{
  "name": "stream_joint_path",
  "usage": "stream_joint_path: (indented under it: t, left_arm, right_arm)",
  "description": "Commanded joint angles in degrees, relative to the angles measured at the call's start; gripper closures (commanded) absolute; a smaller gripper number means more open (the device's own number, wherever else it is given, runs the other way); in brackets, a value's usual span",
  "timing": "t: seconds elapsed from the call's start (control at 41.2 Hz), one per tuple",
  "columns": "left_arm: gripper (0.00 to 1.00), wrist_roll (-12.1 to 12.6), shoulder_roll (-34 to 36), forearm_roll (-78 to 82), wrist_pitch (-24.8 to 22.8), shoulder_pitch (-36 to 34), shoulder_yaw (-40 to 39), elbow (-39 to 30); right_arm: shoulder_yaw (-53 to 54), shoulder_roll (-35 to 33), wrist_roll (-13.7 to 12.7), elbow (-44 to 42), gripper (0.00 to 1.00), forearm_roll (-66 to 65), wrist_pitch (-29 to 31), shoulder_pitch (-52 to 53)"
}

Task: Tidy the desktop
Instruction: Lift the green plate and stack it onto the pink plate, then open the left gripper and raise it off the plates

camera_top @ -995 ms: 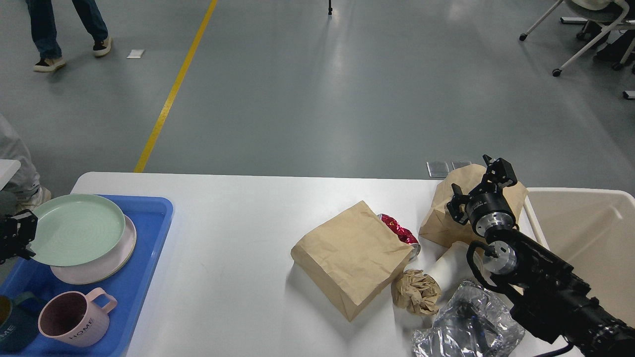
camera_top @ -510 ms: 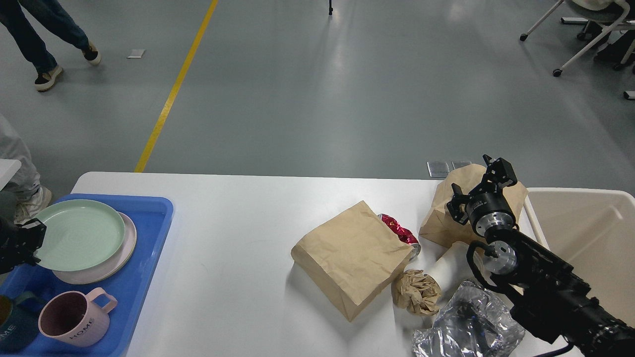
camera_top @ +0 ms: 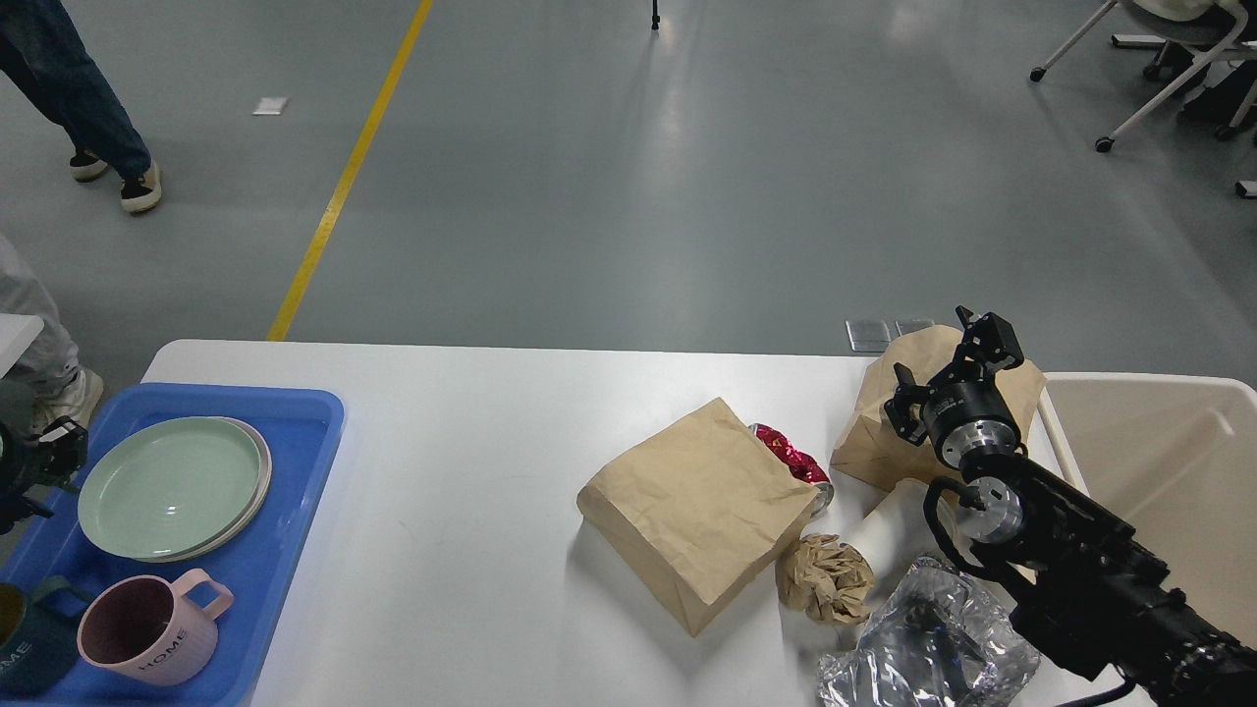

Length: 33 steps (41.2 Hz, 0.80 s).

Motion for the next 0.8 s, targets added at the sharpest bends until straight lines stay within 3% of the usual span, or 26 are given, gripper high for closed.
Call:
stream_joint_path:
  t: [0.0,0.073,0.267,0.583,0.777]
  left_arm:
    - [0.11,-0.07,-0.87,-0.59,5.56,0.5,-2.05,-0.12]
    - [0.08,-0.07,-0.96,-0.59,7.5,1.46,-6.0,-0.21]
    - [0.07,-0.51,-0.52,-0.94,7.33,3.84,-12.77,-0.3]
    - [0.05,-8.42,-3.51,-2.53,7.86,10.07,-37.55,0.05]
    - [0.05,-8.95,-5.44,-2.7,7.94,13.69,-51.0,0.23]
  right_arm:
    - [0.0,0.0,0.0,0.0,0.0,0.06,0.0,0.0]
    - [0.0,0.0,0.0,0.0,0.0,0.06,0.0,0.0]
    - [0.0,0.0,0.0,0.0,0.0,0.06,0.0,0.0]
    - [0.0,0.0,0.0,0.0,0.0,0.06,0.0,0.0]
    - [0.0,0.0,0.0,0.0,0.0,0.06,0.0,0.0]
